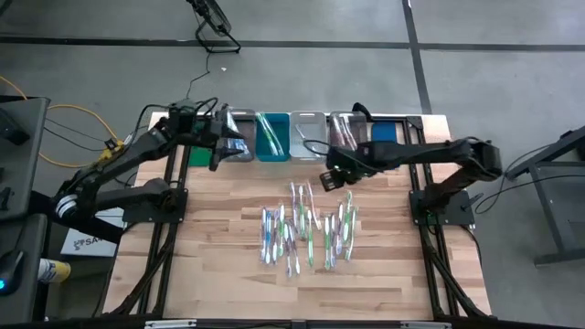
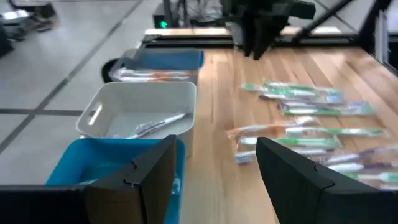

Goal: Pick & Place Toothbrushes
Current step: Put the green toothbrush into the blue bin

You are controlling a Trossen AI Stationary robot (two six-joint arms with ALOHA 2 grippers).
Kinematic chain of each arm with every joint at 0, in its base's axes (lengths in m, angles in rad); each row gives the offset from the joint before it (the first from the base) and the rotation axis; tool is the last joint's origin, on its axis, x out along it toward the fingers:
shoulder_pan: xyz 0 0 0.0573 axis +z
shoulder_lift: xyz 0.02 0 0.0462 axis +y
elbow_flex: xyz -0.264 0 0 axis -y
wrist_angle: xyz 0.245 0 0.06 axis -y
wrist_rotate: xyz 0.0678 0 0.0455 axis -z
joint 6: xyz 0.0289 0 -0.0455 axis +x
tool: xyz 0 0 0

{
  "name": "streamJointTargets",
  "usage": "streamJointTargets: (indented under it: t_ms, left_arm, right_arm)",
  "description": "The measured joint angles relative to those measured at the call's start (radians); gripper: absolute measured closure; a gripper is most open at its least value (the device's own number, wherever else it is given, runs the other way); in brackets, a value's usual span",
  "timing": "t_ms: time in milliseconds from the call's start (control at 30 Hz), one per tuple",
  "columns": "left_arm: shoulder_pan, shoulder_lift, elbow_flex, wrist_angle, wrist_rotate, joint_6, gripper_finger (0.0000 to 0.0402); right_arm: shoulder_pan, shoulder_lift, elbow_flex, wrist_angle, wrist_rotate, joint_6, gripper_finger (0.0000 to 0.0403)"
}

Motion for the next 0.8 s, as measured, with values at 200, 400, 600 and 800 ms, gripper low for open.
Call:
streamJointTargets:
  t_ms: [200,400,600,800]
  left_arm:
    - [-0.002,-0.164,-0.057,-0.004,-0.038,-0.113,0.0183]
    - [-0.002,-0.25,-0.059,-0.012,-0.039,-0.145,0.0183]
    - [-0.002,-0.262,-0.059,-0.044,-0.025,-0.135,0.0183]
    - [-0.002,-0.261,-0.059,-0.049,-0.005,-0.131,0.0183]
  right_arm:
    - [0.046,-0.145,-0.171,0.052,0.006,0.228,0.0275]
    - [0.121,-0.186,-0.293,0.07,0.049,0.407,0.0275]
    - [0.219,-0.185,-0.371,0.109,0.048,0.563,0.0275]
    - [0.309,-0.185,-0.376,0.092,0.064,0.718,0.0275]
